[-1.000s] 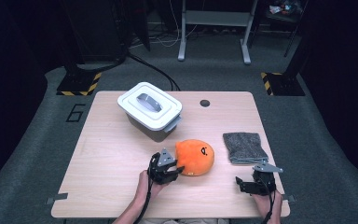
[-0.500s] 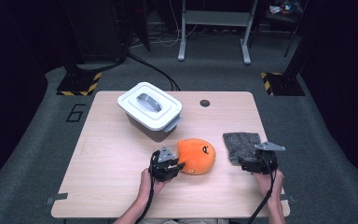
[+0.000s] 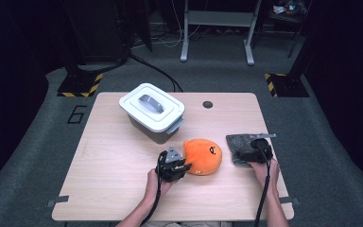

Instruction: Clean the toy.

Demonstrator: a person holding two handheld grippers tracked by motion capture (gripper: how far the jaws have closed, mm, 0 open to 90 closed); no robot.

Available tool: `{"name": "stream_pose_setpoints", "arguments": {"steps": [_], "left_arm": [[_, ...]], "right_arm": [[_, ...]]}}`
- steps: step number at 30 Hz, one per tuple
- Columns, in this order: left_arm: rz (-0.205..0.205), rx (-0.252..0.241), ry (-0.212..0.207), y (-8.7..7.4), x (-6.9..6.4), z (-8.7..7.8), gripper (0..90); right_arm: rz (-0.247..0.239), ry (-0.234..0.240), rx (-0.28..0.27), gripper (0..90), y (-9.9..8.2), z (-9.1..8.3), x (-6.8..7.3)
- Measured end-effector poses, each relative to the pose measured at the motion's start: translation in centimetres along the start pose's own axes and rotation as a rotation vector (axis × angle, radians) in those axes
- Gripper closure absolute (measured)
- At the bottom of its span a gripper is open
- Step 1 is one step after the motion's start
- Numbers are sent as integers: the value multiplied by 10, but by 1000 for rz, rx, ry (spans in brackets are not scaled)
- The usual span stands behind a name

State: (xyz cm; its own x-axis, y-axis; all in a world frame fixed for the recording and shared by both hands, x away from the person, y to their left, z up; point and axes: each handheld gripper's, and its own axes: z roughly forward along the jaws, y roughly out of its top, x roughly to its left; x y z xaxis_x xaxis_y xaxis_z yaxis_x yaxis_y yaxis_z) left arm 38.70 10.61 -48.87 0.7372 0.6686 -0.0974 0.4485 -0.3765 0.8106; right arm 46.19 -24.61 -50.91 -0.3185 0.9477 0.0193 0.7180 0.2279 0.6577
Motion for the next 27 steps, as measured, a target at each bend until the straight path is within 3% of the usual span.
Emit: {"name": "stream_pose_setpoints", "arguments": {"steps": [3, 5, 6, 7, 8, 10, 12, 14, 20, 27], "left_arm": [[5, -1, 5, 0, -1, 1, 715], [3, -2, 4, 1, -1, 1, 715], [5, 5, -6, 2, 0, 1, 715], [3, 10, -7, 3, 0, 1, 715], [7, 15, -10, 4, 0, 2, 715], [-5, 20, -21, 4, 1, 3, 715], [-1, 22, -22, 6, 0, 3, 715], [13, 27, -17, 6, -1, 4, 715], [4, 21, -8, 1, -2, 4, 716], [21, 29, -8, 4, -3, 3, 716]], "right_arm": [[6, 0, 9, 206, -1, 3, -3], [18, -8, 5, 338, -3, 1, -4], [23, -12, -4, 338, -4, -1, -6], [25, -12, -11, 447, -5, -2, -8], [25, -12, -11, 447, -5, -2, -8], [34, -11, -22, 567, -6, -4, -11], [60, -14, -35, 652, -8, -5, -13], [55, -6, -56, 732, -11, -5, -15], [85, 10, -85, 771, -15, -6, -16], [76, 42, -131, 777, -11, -21, -11]]}}
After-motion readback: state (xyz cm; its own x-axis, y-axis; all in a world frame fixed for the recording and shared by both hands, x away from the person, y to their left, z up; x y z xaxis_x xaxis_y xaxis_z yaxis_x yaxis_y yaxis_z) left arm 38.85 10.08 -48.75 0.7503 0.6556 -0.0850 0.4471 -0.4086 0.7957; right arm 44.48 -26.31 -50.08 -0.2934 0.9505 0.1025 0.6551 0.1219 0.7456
